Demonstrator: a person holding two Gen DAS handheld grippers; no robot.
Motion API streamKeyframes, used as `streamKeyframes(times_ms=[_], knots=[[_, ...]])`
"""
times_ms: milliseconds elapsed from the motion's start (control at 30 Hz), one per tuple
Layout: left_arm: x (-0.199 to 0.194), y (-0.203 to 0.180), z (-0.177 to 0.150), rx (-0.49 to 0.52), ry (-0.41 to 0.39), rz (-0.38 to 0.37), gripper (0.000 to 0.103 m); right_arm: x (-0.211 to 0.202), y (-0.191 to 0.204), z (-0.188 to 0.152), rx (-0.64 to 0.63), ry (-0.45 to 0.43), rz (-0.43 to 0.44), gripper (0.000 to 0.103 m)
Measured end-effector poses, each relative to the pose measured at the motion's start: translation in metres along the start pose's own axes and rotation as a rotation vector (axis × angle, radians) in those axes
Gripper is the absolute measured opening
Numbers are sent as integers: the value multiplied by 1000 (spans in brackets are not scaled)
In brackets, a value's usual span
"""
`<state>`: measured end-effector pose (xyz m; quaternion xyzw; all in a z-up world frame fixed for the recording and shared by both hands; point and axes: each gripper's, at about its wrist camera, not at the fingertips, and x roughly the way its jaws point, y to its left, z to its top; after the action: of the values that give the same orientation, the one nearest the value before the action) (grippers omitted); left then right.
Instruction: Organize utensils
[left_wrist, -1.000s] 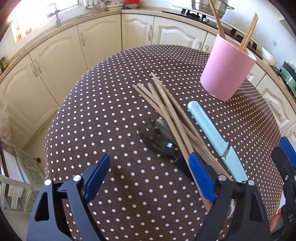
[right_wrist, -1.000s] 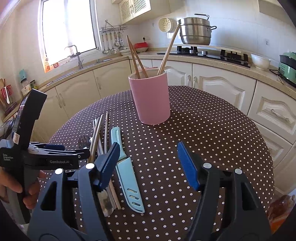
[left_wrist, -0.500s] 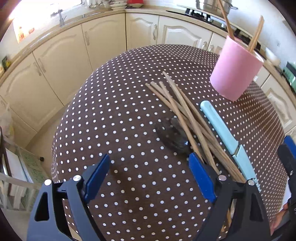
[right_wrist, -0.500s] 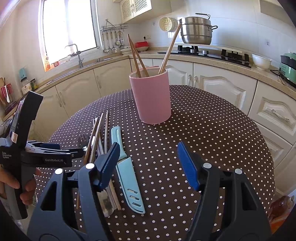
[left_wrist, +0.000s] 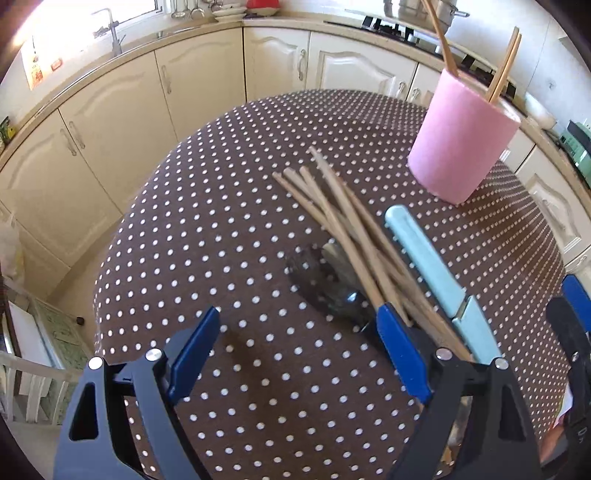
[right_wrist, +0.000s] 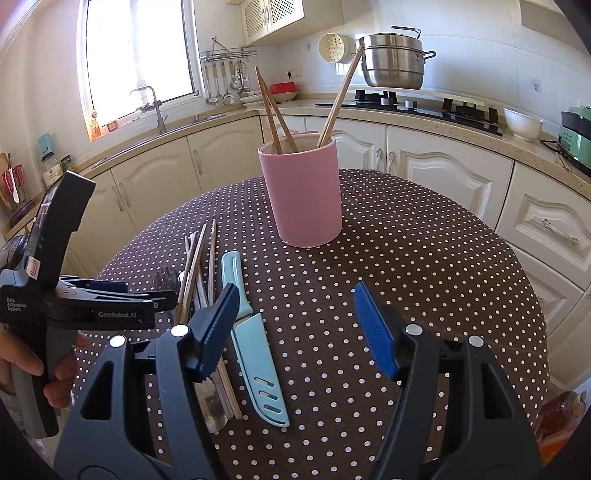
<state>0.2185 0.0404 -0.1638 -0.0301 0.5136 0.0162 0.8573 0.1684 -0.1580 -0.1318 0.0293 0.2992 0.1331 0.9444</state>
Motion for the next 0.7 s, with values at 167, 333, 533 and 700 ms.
streamKeyframes(times_ms=[167, 333, 533, 700], knots=[[-1, 3, 1, -30, -9, -13, 85, 1, 1, -1, 0, 0, 6, 65], [-10, 3, 2, -26, -28, -28, 85, 1, 2, -1, 0, 4, 3, 65], [-1, -6, 6, -22, -10, -27, 85, 1, 3, -1, -2, 2, 2, 65], [7, -7, 9, -5, 10, 19, 85, 1, 1, -1, 1, 3, 2, 65]])
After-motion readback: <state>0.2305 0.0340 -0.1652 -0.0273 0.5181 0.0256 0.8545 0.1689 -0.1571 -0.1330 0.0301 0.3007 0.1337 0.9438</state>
